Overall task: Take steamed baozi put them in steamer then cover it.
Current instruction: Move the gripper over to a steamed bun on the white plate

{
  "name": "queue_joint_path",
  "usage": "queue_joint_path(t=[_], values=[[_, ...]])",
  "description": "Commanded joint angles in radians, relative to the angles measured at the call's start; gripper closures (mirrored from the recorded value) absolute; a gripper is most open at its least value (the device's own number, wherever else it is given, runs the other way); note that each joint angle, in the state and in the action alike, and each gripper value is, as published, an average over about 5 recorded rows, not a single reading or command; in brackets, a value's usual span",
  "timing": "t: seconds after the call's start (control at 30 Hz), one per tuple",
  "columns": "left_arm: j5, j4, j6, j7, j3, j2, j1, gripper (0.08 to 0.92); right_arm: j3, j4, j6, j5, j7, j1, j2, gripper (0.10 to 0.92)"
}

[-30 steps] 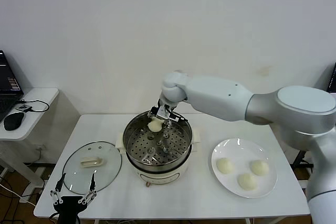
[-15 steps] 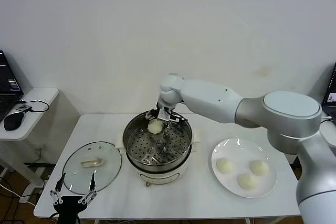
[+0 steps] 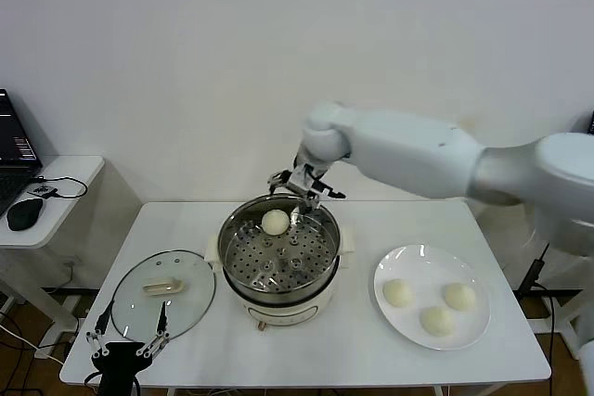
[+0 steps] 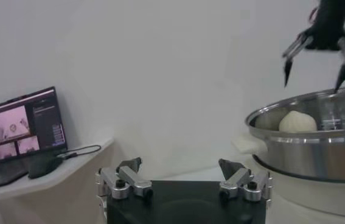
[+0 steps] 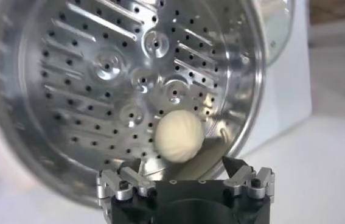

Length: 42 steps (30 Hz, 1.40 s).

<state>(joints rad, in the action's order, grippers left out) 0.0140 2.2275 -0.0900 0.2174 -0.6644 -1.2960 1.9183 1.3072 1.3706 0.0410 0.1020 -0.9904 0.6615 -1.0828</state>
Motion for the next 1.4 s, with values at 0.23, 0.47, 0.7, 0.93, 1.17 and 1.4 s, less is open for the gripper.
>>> queue_joint_path(t=[0.23,0.47,0.7,0.93,1.17,1.4], values=[[-0.001,0.002,0.001,-0.002,0.004,0.010,-0.004,0.177,0.048,0.378,-0.329,0.103,-0.049,0.065,0.506,0.203],[0.000,-0.008,0.002,-0.003,0.000,0.018,-0.009,0.177,0.005,0.401,-0.327,-0.013,-0.043,-0.125,0.632,0.203],[0.003,-0.025,0.005,-0.005,-0.009,0.026,-0.010,0.177,-0.145,0.352,-0.336,-0.088,-0.021,-0.366,0.637,0.203],[0.011,-0.035,0.007,-0.006,-0.021,0.029,-0.012,0.177,-0.242,0.293,-0.351,-0.125,0.001,-0.522,0.595,0.203],[0.013,-0.044,0.007,-0.006,-0.022,0.024,-0.016,0.177,-0.304,0.234,-0.348,-0.168,0.027,-0.631,0.553,0.203],[0.011,-0.038,0.007,-0.008,-0.019,0.019,-0.018,0.177,-0.340,0.192,-0.351,-0.192,0.050,-0.699,0.518,0.203]])
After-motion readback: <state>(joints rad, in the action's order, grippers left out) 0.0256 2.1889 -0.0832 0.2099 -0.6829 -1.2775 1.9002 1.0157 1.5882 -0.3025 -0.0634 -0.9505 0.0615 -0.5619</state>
